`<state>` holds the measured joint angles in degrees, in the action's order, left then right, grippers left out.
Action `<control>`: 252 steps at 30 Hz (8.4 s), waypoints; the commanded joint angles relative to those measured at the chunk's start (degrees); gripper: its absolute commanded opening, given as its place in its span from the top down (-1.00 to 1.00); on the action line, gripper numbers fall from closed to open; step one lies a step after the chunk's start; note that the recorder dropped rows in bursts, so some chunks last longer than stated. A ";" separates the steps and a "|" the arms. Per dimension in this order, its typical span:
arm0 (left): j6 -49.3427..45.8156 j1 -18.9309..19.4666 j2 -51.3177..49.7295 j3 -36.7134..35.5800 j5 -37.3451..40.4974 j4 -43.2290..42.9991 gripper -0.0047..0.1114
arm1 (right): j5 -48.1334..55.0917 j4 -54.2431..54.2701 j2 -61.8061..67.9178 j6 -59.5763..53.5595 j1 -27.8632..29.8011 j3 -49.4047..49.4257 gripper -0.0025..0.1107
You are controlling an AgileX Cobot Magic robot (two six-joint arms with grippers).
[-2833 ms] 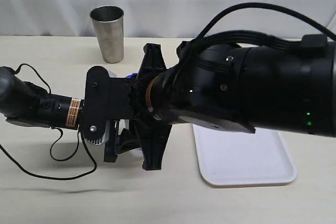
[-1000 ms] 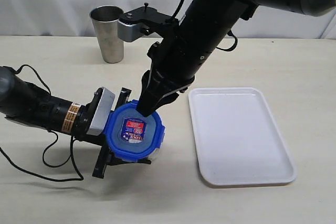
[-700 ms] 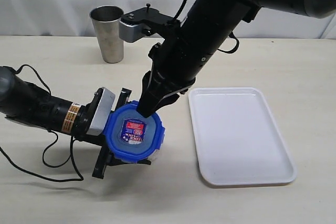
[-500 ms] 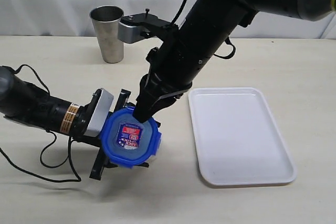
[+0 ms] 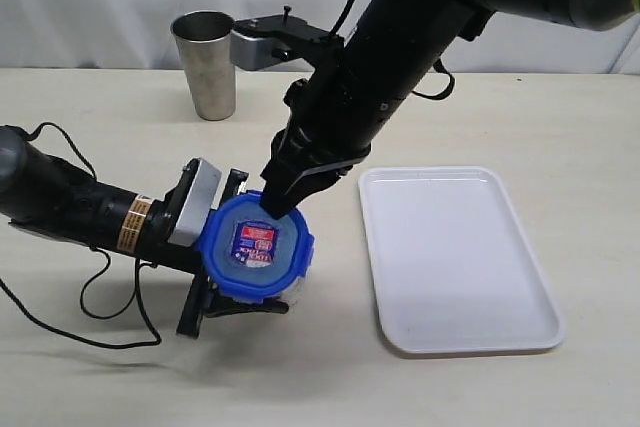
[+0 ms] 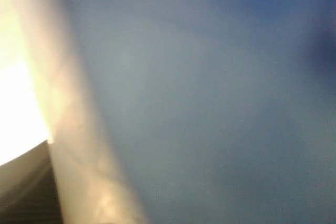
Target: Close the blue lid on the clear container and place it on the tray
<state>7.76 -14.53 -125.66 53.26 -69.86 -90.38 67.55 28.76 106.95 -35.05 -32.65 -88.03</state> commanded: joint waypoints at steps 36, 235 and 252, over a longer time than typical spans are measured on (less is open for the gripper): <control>13.51 -0.09 0.51 0.19 2.31 11.58 0.92 | -10.85 -39.62 -5.84 59.82 -12.79 -2.72 0.26; 22.41 -32.87 -16.72 32.84 7.38 61.36 0.92 | -12.02 -48.95 -106.95 45.11 -18.10 49.17 0.88; 25.52 -28.17 -24.98 44.10 4.59 40.94 0.92 | -11.63 -48.95 -106.95 45.11 -18.10 49.17 0.88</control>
<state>32.86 -43.42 -150.65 95.09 -62.80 -46.87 55.74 -20.17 0.14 10.00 -50.91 -39.19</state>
